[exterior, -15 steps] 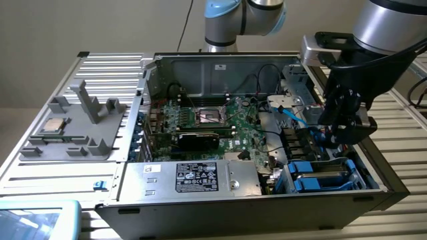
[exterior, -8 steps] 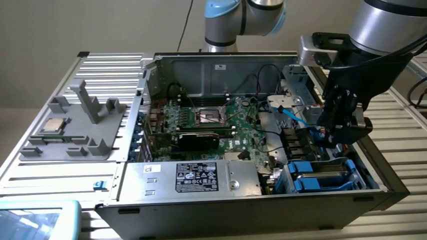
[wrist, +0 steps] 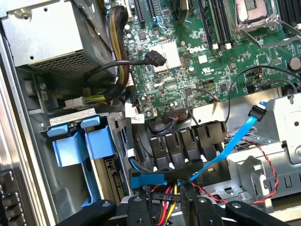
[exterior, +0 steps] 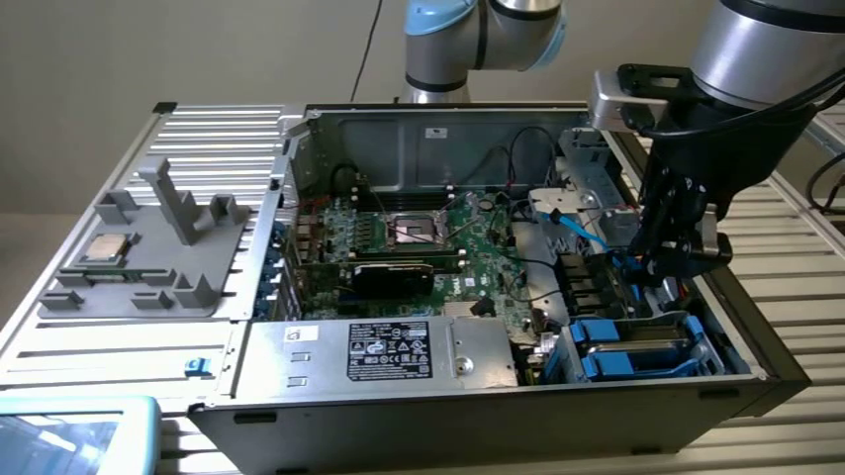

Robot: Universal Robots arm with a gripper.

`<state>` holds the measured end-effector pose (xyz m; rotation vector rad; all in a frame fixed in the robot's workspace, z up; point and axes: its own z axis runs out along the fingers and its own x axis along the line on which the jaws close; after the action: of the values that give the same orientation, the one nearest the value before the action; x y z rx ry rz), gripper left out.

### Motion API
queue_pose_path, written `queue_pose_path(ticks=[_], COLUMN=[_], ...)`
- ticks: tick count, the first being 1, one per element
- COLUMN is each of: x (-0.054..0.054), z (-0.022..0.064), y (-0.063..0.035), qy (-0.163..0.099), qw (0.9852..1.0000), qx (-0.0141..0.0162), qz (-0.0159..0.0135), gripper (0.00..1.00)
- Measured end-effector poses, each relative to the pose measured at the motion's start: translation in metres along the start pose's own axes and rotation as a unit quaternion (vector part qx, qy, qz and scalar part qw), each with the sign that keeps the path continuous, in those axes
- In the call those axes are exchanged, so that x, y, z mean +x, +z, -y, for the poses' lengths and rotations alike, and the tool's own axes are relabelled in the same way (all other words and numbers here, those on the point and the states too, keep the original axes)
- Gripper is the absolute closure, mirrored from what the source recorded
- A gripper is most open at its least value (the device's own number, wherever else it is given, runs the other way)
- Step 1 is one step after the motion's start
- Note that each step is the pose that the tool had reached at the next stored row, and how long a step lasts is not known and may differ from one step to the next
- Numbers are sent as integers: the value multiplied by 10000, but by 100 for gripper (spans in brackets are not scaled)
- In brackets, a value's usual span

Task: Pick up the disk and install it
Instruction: 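Insert the first disk wire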

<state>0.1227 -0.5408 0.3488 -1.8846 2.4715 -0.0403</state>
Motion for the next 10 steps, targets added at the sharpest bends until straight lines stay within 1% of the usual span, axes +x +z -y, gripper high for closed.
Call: queue_pose_path(ticks=[10], x=[0], z=[0], y=[0], qy=[0], qw=[10000], qx=[0], qz=[-1], gripper=[64])
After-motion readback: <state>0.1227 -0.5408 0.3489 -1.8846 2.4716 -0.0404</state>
